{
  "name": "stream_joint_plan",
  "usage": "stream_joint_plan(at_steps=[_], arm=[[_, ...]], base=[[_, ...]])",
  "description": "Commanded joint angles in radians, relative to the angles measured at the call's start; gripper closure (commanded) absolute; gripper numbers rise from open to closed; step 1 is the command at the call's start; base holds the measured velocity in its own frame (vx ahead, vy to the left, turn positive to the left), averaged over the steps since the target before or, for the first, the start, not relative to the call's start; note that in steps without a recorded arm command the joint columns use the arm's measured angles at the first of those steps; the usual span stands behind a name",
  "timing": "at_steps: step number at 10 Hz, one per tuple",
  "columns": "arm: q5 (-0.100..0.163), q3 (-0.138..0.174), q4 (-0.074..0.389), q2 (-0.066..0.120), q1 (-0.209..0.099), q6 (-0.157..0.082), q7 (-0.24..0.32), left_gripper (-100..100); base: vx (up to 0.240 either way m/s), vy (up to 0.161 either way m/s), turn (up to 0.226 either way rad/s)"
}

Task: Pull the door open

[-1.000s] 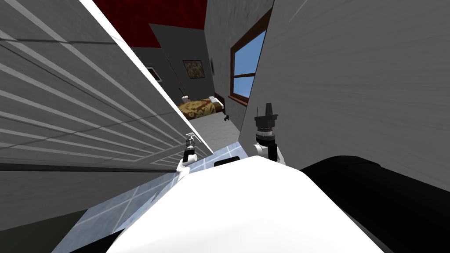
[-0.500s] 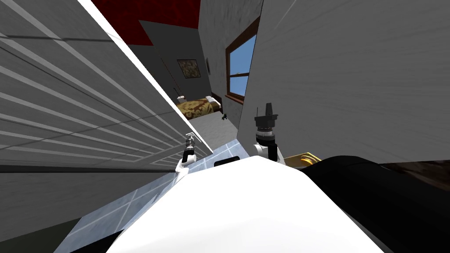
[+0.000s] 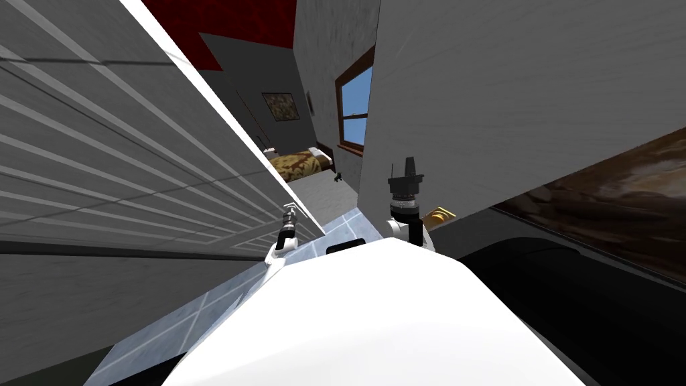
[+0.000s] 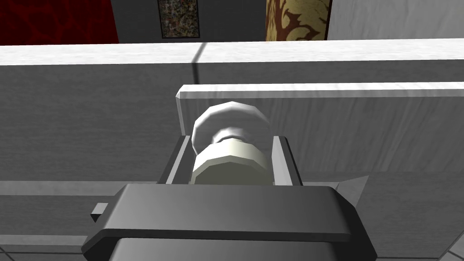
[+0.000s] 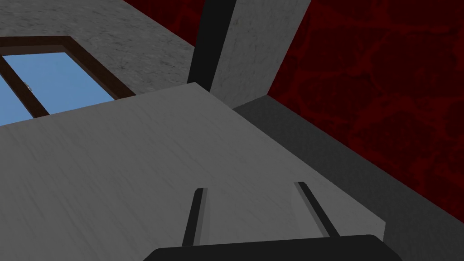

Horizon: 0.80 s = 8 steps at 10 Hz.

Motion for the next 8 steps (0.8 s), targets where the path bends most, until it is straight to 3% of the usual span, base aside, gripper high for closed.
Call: stream_joint_plan(at_steps=[1,2,3,8], arm=[[0.003,-0.011,-0.002,0.015,0.005,-0.006,0.015,100],[0.004,-0.018,-0.002,0.023,0.007,-0.009,0.022,100],[0.002,-0.018,-0.001,0.015,0.006,-0.006,0.016,100],[0.005,-0.073,-0.038,0.071,0.051,-0.034,0.066,100]], base=[[-0.200,0.091,-0.125],[-0.187,0.066,-0.109],[-0.086,0.016,-0.036],[-0.203,0.075,-0.114]])
